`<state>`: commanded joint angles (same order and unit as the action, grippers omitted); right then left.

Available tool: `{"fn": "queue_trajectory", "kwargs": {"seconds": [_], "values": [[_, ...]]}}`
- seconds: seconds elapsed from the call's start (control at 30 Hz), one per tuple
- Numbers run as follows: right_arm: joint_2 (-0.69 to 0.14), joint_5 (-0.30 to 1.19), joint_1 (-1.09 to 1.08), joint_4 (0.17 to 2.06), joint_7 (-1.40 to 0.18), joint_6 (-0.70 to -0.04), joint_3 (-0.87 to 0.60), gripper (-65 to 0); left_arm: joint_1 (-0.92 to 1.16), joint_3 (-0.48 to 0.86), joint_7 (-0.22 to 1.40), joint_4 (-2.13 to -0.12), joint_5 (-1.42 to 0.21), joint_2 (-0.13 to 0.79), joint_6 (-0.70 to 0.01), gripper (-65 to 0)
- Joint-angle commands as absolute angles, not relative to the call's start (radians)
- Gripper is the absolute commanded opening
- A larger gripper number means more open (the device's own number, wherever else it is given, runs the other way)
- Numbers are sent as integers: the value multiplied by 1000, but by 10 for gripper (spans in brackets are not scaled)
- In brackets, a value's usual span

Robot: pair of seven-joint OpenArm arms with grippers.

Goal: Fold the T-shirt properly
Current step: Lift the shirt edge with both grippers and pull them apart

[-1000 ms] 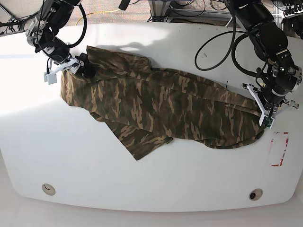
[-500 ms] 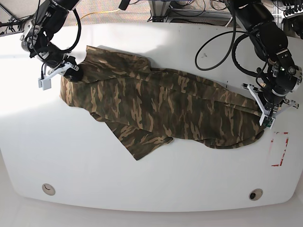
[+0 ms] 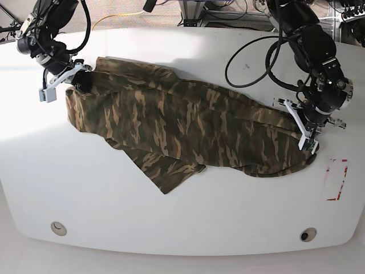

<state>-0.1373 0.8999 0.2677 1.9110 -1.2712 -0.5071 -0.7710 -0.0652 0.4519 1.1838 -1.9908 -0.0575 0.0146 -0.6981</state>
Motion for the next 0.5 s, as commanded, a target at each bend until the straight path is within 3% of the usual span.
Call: {"fn": "queue_trajectory", "kwargs": {"seconds": [0.3,0.5], "values": [[-265,894,122,1890,-1268,-507,-765,-650,-156,449,1139,-1959,-56,-21,-698,-650],[-386,878,-19,1738,-1267,-507,-707,-650,-280,449,1141,-1929,-56,-19,-698,-650]]}}
